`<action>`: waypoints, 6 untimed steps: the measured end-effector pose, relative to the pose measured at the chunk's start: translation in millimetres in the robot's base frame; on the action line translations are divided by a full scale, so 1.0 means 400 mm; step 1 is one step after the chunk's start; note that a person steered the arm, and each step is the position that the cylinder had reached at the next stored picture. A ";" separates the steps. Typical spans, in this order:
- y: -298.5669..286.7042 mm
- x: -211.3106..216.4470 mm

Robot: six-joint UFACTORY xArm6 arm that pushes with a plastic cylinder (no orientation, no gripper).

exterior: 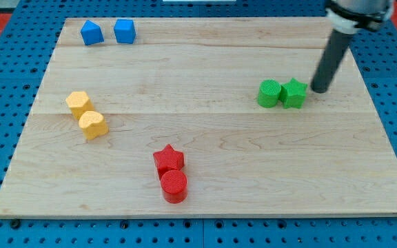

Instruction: Push both the green blocks slightly to the left side of the board

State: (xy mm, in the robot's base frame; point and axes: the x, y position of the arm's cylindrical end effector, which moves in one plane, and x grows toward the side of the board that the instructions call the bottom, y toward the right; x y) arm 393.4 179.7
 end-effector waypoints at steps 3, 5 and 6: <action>0.037 0.031; -0.198 0.051; -0.318 0.051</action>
